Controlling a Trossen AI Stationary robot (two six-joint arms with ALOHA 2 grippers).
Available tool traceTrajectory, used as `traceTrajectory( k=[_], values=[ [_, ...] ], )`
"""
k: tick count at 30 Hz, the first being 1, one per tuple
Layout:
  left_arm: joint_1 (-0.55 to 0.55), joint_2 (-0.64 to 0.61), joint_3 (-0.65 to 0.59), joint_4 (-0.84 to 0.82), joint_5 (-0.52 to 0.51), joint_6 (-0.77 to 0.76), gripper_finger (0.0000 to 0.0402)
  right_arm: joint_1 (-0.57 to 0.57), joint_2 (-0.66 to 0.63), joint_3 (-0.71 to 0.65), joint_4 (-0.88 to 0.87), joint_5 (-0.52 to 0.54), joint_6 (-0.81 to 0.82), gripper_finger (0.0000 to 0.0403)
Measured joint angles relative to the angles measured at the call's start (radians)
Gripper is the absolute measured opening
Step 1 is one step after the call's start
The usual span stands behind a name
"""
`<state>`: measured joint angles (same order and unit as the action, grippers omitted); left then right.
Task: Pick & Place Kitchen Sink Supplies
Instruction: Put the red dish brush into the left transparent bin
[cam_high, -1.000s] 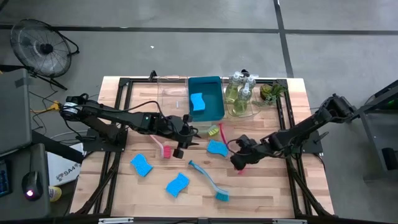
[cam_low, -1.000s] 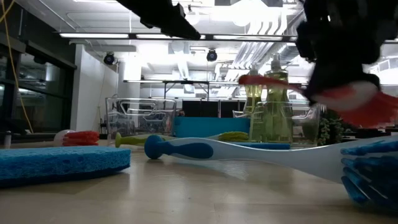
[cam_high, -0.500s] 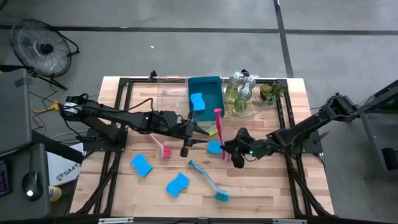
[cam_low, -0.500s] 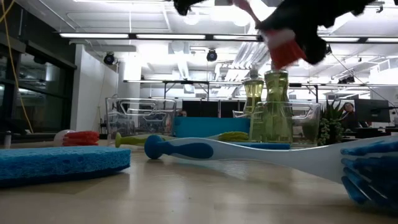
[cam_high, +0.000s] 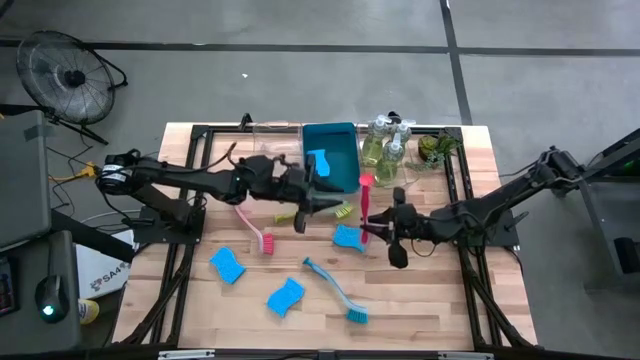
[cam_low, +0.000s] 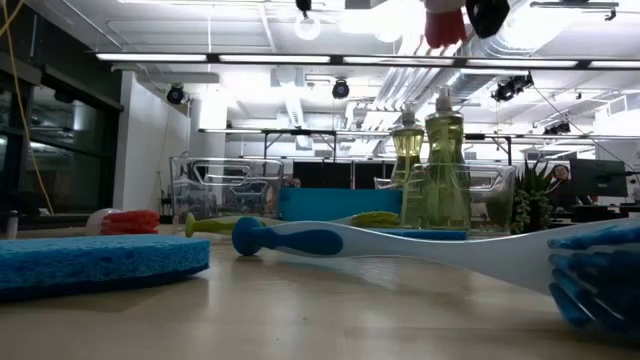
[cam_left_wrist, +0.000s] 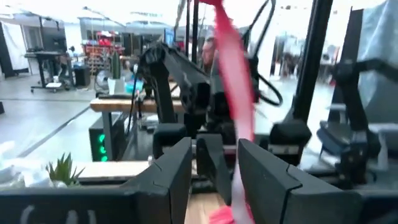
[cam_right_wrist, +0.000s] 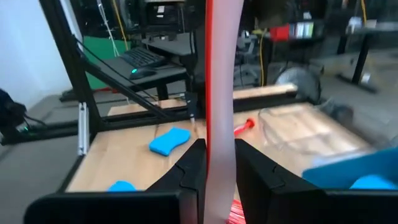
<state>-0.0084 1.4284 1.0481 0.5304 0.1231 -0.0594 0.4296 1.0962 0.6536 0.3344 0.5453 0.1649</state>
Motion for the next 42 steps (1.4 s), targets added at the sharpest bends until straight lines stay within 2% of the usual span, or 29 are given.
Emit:
traceTrajectory(
  k=[4,8,13,17,20,32,37,42],
  values=[
    [0.021,0.000,0.000,0.045,0.026,-0.010,0.0129,-0.031,-0.006,0.000,0.022,-0.019,-0.086,0.0053],
    [0.023,0.000,0.000,0.066,0.065,-0.010,0.0143,-0.094,-0.005,0.000,0.043,-0.112,-0.102,0.0053],
    [0.021,0.000,0.000,0.098,0.072,-0.053,0.0213,-0.168,-0.005,0.000,0.044,-0.231,-0.104,0.0053],
    [0.022,0.000,0.000,0.096,-0.002,-0.077,0.0269,-0.212,-0.005,0.000,0.045,-0.313,-0.110,0.0053],
    [0.022,0.000,0.000,0.096,-0.046,-0.077,0.0291,-0.240,-0.003,0.000,0.057,-0.357,-0.123,0.0053],
    [0.022,0.000,0.000,0.110,-0.063,-0.107,0.0292,-0.373,0.079,0.000,0.163,-0.513,-0.120,0.0053],
    [0.022,0.000,0.000,0.102,-0.063,-0.106,0.0292,-0.379,0.124,0.005,0.214,-0.537,-0.117,0.0053],
    [0.022,0.000,0.000,0.095,-0.065,-0.106,0.0291,-0.382,0.182,0.069,0.197,-0.540,-0.122,0.0053]
  ],
)
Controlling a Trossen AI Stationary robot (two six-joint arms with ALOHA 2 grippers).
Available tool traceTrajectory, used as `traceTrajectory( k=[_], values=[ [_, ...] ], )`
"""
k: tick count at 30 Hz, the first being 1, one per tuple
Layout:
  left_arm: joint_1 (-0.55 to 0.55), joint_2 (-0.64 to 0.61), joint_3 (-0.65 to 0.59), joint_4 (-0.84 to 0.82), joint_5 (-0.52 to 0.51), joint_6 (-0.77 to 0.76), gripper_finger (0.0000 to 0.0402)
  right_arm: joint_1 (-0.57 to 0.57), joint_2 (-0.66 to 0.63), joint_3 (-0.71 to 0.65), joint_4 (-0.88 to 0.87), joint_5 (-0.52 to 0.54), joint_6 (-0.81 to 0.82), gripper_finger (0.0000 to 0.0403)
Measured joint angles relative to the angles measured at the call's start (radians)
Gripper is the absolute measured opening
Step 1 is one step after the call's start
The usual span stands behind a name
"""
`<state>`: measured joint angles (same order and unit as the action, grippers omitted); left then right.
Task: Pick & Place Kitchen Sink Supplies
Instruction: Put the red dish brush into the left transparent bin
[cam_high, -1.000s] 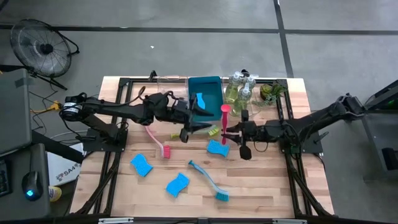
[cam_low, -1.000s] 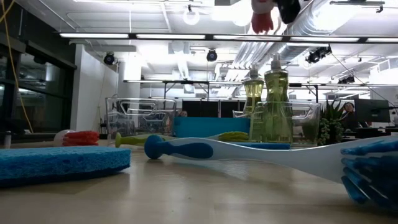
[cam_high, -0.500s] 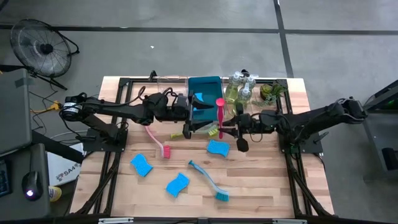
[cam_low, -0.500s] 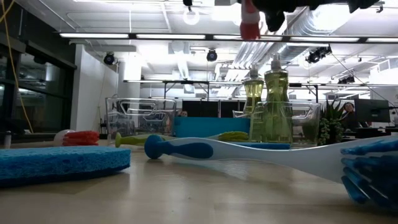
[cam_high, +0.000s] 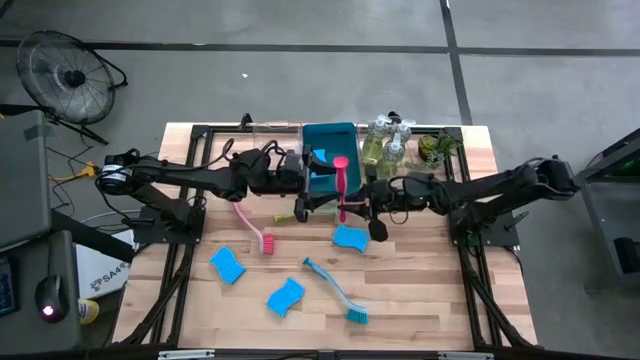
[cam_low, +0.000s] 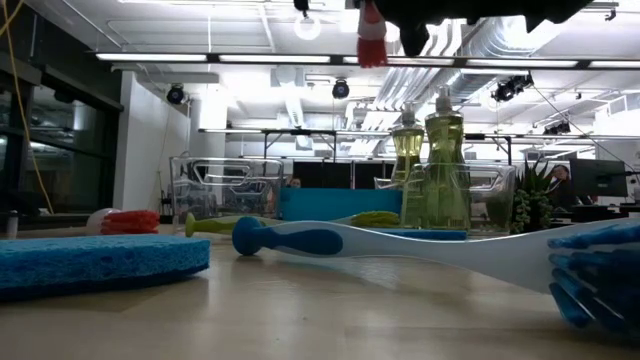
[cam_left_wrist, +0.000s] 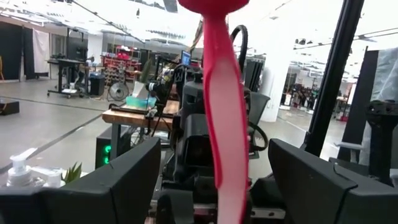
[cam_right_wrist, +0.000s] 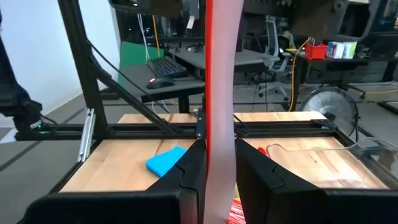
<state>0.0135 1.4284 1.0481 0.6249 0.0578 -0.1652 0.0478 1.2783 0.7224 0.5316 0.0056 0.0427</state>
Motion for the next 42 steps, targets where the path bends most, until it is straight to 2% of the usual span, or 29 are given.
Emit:
traceTrajectory(
  k=[6,11,25,36,42],
  values=[
    [0.000,0.000,0.000,0.001,-0.001,0.002,0.0291,-0.018,0.070,0.057,-0.037,-0.008,0.010,0.0053],
    [0.000,0.000,0.000,0.003,0.000,0.001,0.0281,-0.017,0.077,0.057,-0.040,-0.012,0.051,0.0053],
    [0.001,0.000,0.000,0.007,0.040,-0.001,0.0141,-0.014,0.076,0.055,-0.073,-0.013,0.062,0.0053],
    [0.000,0.000,-0.001,0.003,0.060,-0.012,0.0066,-0.013,0.076,0.055,-0.086,-0.009,0.052,0.0053],
    [0.000,0.000,-0.001,0.002,0.063,-0.003,0.0064,-0.013,0.076,0.055,-0.088,0.007,0.069,0.0073]
  ],
)
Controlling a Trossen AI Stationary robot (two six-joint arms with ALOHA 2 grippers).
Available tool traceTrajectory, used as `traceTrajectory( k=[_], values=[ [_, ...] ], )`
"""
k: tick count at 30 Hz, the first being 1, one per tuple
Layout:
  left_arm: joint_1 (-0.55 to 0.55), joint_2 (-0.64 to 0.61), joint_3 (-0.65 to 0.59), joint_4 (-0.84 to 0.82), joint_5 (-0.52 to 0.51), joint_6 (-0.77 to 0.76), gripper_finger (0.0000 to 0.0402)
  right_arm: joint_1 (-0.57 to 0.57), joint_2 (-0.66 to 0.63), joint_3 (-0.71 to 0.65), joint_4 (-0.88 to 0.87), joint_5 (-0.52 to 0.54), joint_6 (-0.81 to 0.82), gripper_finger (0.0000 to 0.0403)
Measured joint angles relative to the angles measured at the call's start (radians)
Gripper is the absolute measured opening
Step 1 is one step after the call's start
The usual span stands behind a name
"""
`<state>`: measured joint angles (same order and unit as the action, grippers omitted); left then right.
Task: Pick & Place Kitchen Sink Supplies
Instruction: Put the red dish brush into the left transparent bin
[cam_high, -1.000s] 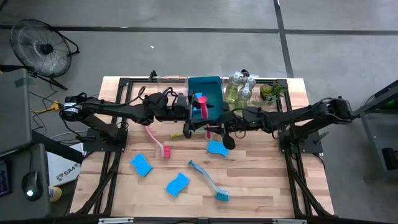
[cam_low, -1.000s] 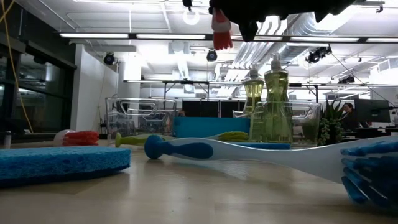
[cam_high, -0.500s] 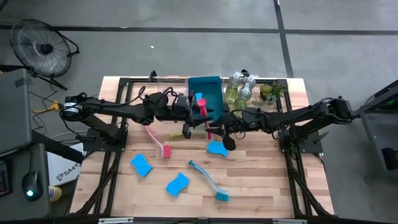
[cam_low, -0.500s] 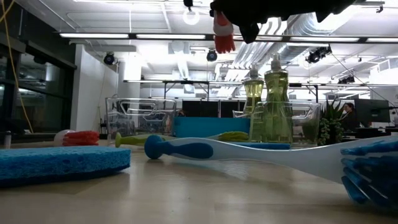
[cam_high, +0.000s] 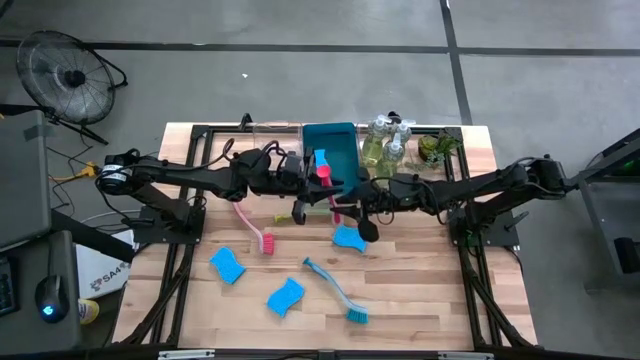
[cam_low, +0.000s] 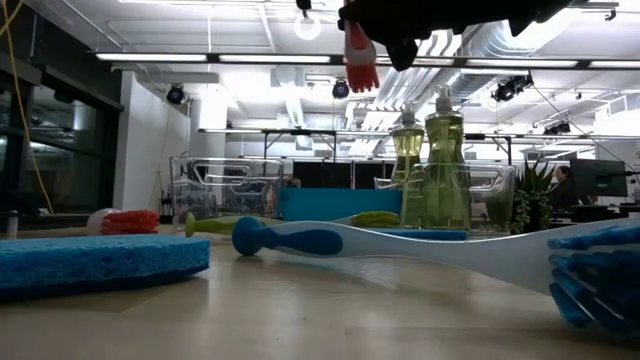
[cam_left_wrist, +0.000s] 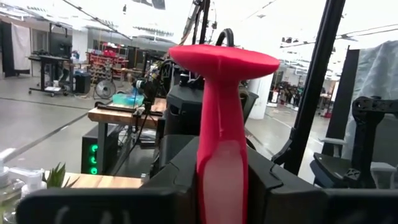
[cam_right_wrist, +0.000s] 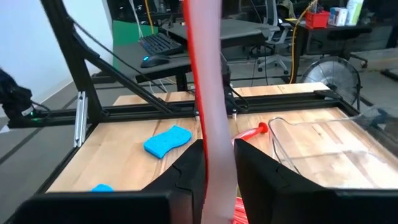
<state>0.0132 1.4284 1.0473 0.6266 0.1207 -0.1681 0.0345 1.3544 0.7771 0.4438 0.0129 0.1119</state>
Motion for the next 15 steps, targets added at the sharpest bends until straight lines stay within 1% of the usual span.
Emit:
traceTrajectory(
  k=[3,10,13,15],
  values=[
    [0.000,0.000,0.000,0.001,0.000,0.015,0.0070,0.000,0.000,0.000,-0.001,0.004,0.032,0.0088],
    [0.000,0.000,0.000,0.000,0.000,0.018,0.0060,-0.001,0.000,0.000,-0.002,-0.016,0.110,0.0115],
    [0.000,0.000,0.000,-0.007,-0.003,0.020,0.0065,-0.004,0.000,0.000,-0.002,-0.043,0.132,0.0138],
    [0.000,0.000,0.000,-0.021,-0.004,0.032,0.0068,-0.011,0.000,0.000,-0.002,-0.069,0.148,0.0162]
  ],
)
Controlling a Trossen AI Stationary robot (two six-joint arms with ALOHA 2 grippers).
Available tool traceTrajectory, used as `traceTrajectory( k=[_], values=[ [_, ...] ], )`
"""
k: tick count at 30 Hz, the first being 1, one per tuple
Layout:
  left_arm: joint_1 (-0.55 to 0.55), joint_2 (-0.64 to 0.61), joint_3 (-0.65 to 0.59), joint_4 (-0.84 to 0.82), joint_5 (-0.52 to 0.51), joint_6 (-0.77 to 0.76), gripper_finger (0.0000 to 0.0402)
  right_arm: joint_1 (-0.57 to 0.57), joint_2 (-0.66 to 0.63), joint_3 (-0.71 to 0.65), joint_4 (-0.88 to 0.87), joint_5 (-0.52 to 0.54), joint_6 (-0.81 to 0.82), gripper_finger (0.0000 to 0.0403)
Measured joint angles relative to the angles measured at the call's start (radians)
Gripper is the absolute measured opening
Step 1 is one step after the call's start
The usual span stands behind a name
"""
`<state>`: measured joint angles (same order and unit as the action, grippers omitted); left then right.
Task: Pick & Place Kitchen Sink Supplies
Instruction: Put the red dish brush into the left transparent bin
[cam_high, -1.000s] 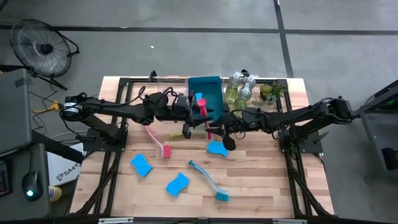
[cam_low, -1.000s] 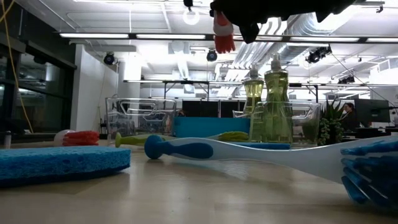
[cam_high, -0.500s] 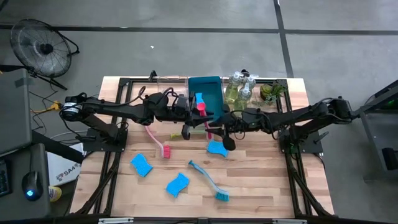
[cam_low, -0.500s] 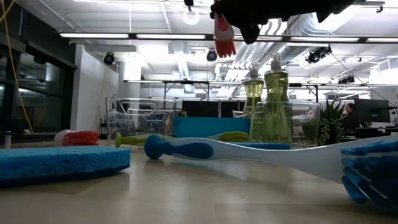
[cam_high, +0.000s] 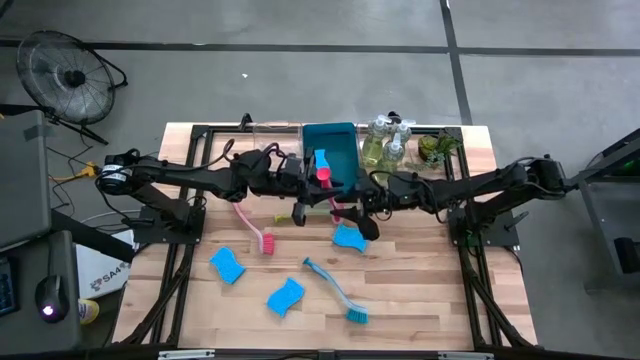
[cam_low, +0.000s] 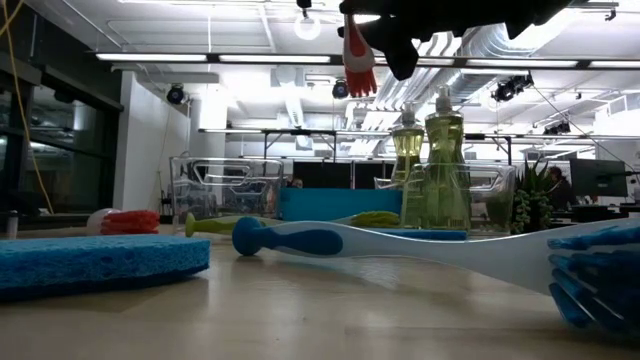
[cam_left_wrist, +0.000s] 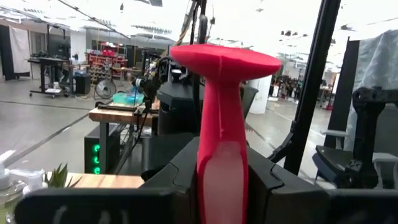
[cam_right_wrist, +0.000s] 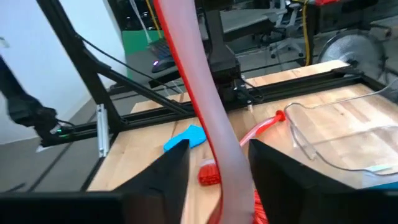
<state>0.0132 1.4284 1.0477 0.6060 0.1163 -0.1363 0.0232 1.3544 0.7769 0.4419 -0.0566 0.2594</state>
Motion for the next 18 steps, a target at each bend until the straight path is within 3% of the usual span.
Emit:
traceTrajectory(
  k=[8,18],
  values=[
    [0.030,0.000,0.000,-0.039,0.009,0.007,0.0062,-0.043,-0.043,0.000,-0.010,-0.048,0.028,0.0261],
    [0.162,-0.001,0.000,-0.106,0.156,-0.003,0.0069,-0.064,-0.176,0.000,-0.186,0.066,0.002,0.0269]
  ],
)
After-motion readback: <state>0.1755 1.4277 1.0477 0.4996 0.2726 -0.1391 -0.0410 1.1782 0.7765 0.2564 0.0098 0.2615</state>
